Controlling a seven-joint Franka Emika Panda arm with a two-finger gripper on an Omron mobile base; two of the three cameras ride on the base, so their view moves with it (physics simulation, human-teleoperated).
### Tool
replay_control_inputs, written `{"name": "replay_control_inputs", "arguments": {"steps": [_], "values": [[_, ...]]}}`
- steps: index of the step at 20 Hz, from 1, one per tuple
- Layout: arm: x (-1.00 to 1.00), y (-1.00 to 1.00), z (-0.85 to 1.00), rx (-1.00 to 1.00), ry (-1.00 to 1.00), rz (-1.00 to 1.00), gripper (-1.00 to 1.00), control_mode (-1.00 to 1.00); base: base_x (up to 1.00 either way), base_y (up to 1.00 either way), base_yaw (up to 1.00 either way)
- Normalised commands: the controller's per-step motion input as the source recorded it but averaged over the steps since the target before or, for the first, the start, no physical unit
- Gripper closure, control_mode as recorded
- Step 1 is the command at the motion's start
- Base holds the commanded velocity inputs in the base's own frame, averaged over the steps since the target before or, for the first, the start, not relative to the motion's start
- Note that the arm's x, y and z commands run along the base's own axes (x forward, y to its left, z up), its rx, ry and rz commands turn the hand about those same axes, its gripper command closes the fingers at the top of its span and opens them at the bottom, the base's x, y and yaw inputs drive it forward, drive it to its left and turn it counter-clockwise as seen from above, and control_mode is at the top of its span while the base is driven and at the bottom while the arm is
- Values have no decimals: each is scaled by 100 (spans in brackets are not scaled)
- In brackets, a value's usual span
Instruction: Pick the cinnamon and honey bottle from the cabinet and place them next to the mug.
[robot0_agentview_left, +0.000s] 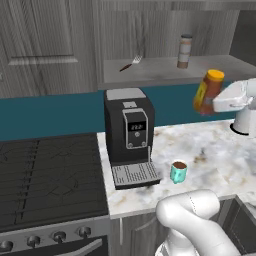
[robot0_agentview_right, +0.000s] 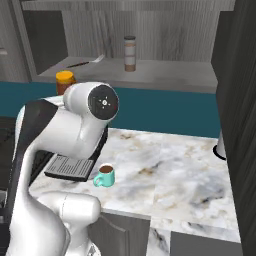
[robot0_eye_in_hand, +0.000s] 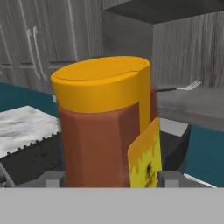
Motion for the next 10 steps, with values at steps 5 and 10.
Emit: {"name": "replay_control_inputs", "arguments": {"steps": [5, 10], "values": [[-80, -43, -7, -4, 0, 41, 100, -100, 0, 0, 0], [-40, -49, -27, 0, 5, 13, 100, -100, 0, 0, 0]]}}
